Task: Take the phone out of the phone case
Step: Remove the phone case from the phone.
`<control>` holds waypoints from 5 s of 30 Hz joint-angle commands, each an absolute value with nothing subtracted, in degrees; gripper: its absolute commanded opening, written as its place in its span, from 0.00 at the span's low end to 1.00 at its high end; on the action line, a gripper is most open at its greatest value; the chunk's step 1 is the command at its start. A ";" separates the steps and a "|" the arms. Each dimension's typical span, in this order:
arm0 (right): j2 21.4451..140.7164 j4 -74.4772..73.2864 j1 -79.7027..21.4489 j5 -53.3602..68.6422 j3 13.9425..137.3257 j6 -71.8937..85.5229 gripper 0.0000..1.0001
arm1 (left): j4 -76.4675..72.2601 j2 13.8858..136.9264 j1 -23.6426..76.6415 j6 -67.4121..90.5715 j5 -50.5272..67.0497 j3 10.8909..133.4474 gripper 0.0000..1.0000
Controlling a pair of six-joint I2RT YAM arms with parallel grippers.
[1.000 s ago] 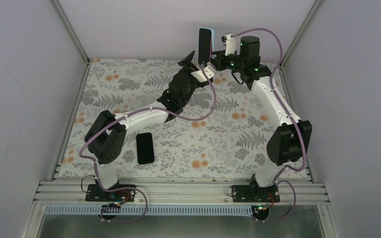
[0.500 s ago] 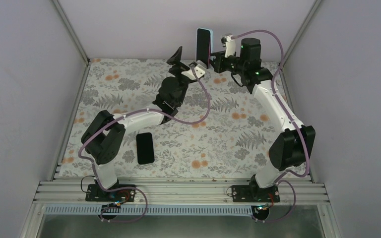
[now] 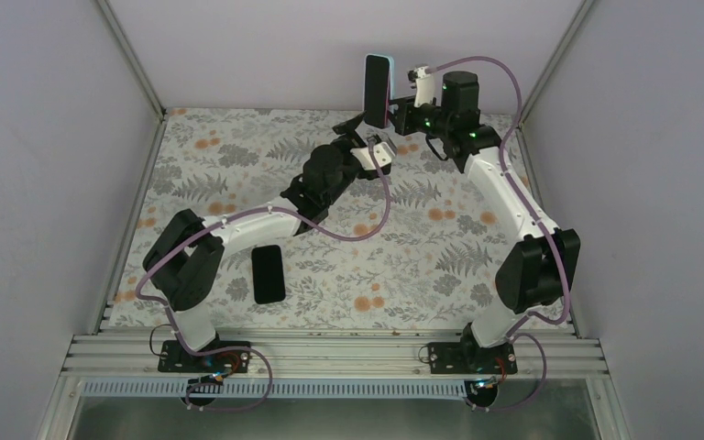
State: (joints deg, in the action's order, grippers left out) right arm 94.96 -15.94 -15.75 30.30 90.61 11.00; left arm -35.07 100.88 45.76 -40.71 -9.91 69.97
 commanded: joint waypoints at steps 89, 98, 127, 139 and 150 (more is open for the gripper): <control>93.09 -11.04 -19.88 32.61 87.97 8.70 0.03 | -74.17 108.63 42.16 -62.02 -32.17 77.77 1.00; 97.01 -12.67 -24.16 32.61 88.32 6.44 0.03 | -95.27 110.29 44.68 -78.58 -19.78 70.28 1.00; 96.06 -19.79 -28.11 45.01 93.08 -2.17 0.02 | -88.80 113.59 43.18 -68.11 -29.24 77.43 0.31; 92.86 -17.45 -22.18 49.44 92.53 1.38 0.02 | -82.55 108.64 42.91 -62.98 -34.34 73.90 0.19; 93.93 -17.68 -19.85 47.68 92.82 0.39 0.03 | -80.09 107.69 42.63 -63.36 -34.17 74.34 0.02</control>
